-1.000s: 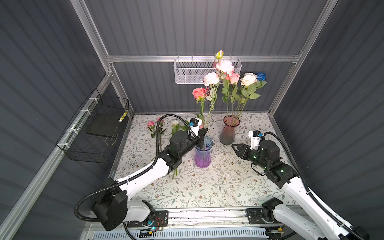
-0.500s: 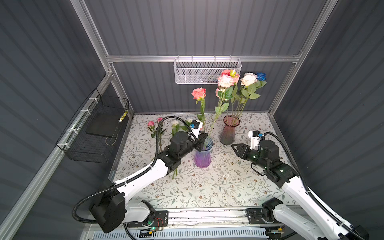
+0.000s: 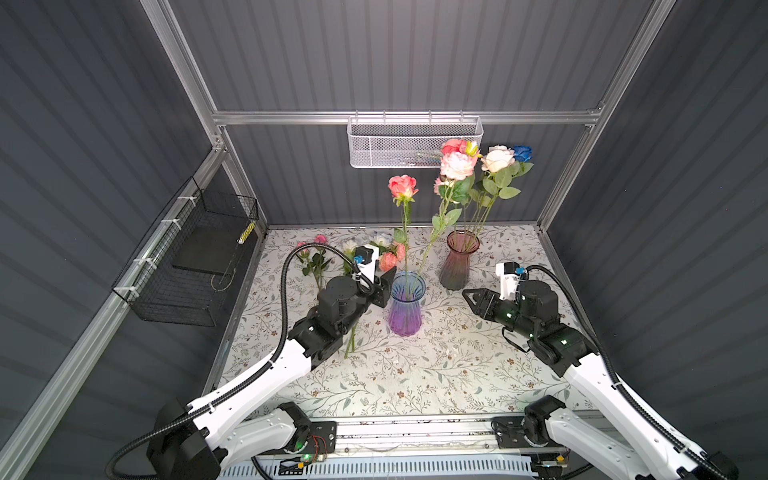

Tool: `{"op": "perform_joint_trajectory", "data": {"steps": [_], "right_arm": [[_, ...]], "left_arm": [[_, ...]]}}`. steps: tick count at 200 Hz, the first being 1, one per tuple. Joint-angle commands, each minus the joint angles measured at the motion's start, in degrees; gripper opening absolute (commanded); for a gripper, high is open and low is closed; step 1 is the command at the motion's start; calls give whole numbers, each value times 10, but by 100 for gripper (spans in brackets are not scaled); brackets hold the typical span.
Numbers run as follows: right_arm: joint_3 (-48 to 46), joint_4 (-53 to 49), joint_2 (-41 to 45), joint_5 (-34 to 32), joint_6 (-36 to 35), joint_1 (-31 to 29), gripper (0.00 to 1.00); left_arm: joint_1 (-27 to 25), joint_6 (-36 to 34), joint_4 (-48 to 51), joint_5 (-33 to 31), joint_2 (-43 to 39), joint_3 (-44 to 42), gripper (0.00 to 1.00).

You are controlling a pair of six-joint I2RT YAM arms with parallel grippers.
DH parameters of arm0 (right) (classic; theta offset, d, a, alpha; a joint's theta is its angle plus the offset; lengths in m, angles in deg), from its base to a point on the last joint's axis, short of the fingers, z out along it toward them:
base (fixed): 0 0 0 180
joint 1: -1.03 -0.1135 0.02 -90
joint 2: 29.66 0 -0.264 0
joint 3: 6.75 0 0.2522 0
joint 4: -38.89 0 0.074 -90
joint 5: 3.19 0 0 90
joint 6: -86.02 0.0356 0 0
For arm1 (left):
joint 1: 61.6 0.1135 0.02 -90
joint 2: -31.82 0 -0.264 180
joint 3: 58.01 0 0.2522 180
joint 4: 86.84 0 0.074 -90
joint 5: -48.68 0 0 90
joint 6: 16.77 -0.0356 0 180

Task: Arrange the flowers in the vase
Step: 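Open the left gripper and withdraw it toward the lying bunch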

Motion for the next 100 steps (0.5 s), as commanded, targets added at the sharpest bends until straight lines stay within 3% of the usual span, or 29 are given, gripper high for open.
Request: {"op": "perform_joint_trajectory", "data": {"steps": [1, 11, 51, 100], "right_arm": [[22, -24, 13, -8, -34, -3, 49], [25, -28, 13, -11, -42, -3, 49], [26, -25, 4, -23, -61, -2, 49], [10, -3, -16, -2, -61, 0, 49]], "left_arm": [[14, 53, 75, -169, -9, -8, 58], [38, 92, 120, -177, 0, 2, 58], [192, 241, 241, -107, 80, 32, 61], [307, 262, 299, -25, 250, 112, 58]]}}
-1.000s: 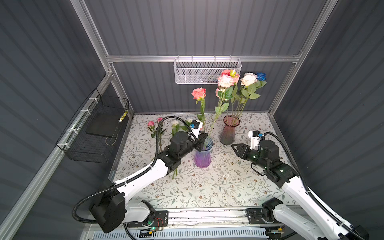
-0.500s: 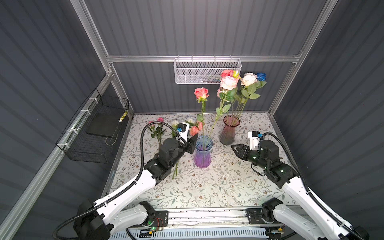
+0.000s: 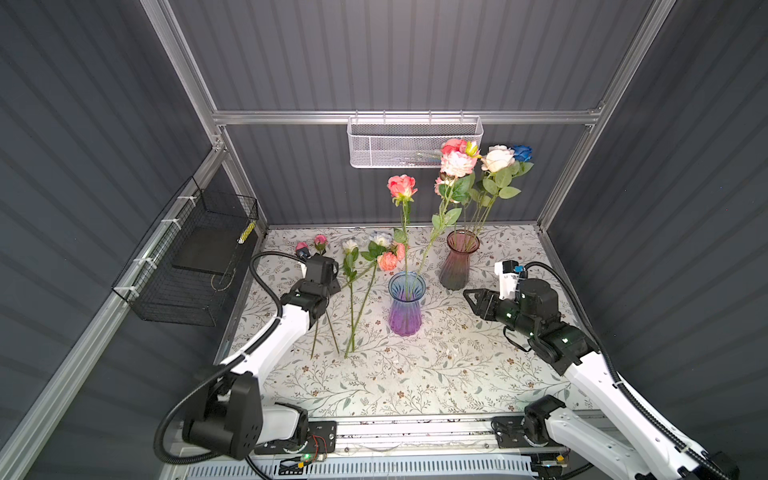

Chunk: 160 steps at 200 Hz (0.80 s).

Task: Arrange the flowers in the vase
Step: 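Open the left gripper and withdraw it toward the lying bunch, then grasp a pink rosebud stem from the bunch with the left gripper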

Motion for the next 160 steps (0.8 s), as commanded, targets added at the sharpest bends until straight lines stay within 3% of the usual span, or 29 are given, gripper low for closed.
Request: {"op": "perform_joint_trajectory", "data": {"steps": [1, 43, 68, 93, 139, 160], "right_arm": [[-3, 15, -5, 10, -10, 0, 49], [-15, 31, -18, 22, -12, 5, 49], [-19, 46, -28, 33, -10, 10, 49], [-25, 57, -37, 44, -8, 16, 49], [-33, 72, -49, 57, -6, 25, 49], [-33, 78, -56, 63, -1, 27, 49]], "left_arm": [[34, 29, 52, 39, 55, 42, 58], [57, -46, 70, 46, 211, 146, 54], [59, -76, 111, 41, 295, 218, 43], [60, -91, 119, 65, 328, 240, 39], [60, -107, 133, 25, 356, 253, 35], [60, -112, 132, 28, 370, 256, 28]]}}
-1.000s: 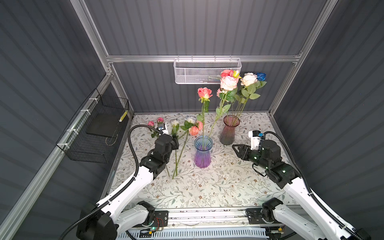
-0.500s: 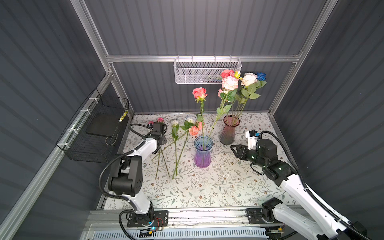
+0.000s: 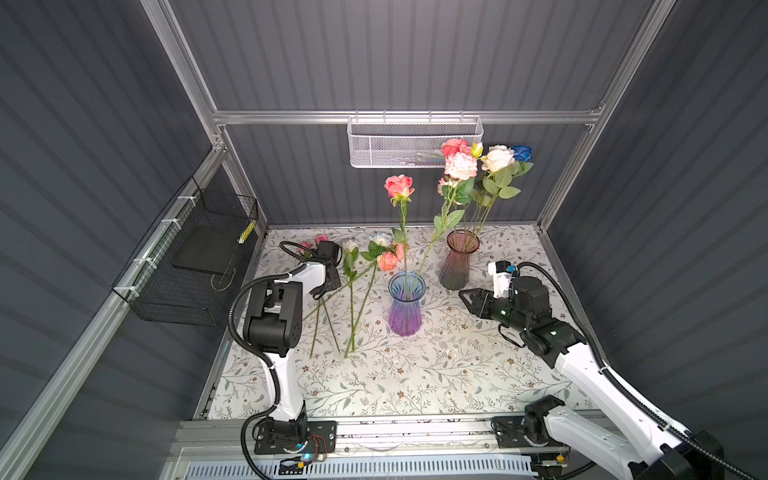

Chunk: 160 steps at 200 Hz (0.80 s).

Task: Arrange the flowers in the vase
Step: 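Grasp a pink rosebud stem from the bunch with the left gripper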

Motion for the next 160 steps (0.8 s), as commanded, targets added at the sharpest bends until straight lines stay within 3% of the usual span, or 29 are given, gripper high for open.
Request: {"op": "perform_joint_trajectory", "data": {"steps": [1, 56, 140, 160], "right_arm": [[-7, 18, -8, 17, 1, 5, 49], [-7, 25, -11, 20, 9, 5, 49], [-8, 32, -6, 48, 32, 5, 48], [-8, 31, -1, 52, 36, 5, 48]], "left_arm": [[2, -19, 19, -9, 21, 16, 28], [3, -13, 15, 20, 7, 12, 4], [1, 2, 23, 76, -116, -30, 5], [-1, 3, 21, 83, -148, -46, 1]]}}
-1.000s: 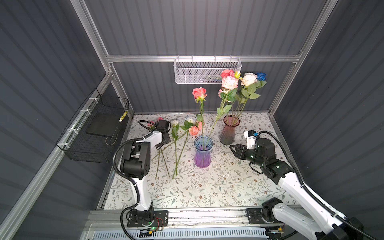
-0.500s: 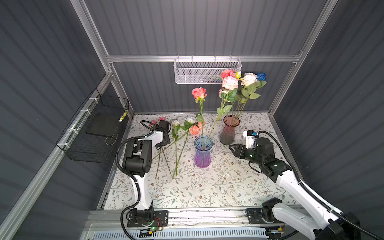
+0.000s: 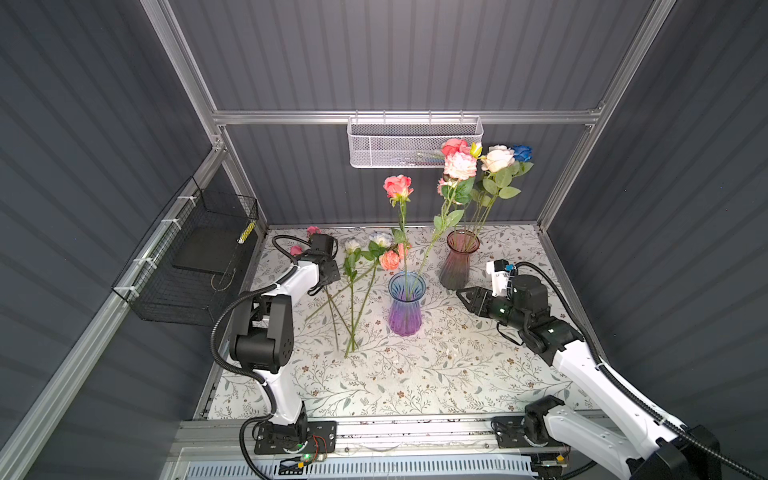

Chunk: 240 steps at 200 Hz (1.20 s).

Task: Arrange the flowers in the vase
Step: 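Grasp a pink rosebud stem from the bunch with the left gripper, then lift the pink rosebud upright with the left gripper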

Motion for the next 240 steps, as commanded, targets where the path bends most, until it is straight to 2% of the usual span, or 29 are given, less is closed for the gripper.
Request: {"op": "perform_joint_trajectory", "data": {"steps": [1, 31, 82, 100, 118, 141, 170, 211, 222, 224, 240], "right_arm": [[-7, 11, 10, 20, 10, 2, 48], [-6, 7, 21, 28, 15, 2, 48], [9, -9, 88, 60, -13, -5, 50], [-10, 43, 119, 97, -34, -20, 54], [-44, 114, 133, 104, -25, -45, 56], [-39, 121, 121, 81, -32, -76, 58], [-17, 98, 109, 64, -41, -82, 58], [-16, 94, 103, 6, -26, -86, 58], [-17, 92, 98, 6, -23, -86, 58], [-17, 92, 98, -10, -22, -86, 58], [-17, 93, 94, -19, -16, -86, 58]], "left_arm": [[-2, 8, 15, 21, -40, -25, 0], [-5, 14, -15, 50, -125, -58, 0], [-47, -3, -236, 151, -387, -214, 0], [-54, 1, -285, 193, -450, -239, 0], [-62, 19, -329, 227, -492, -245, 0], [-79, 27, -352, 246, -510, -218, 0], [-84, 36, -372, 257, -501, -162, 0], [-91, 86, -461, 264, -449, -114, 0], [-99, 107, -520, 270, -428, -112, 0], [-101, 109, -526, 270, -424, -111, 0], [-121, 109, -549, 271, -388, -86, 0]]}}
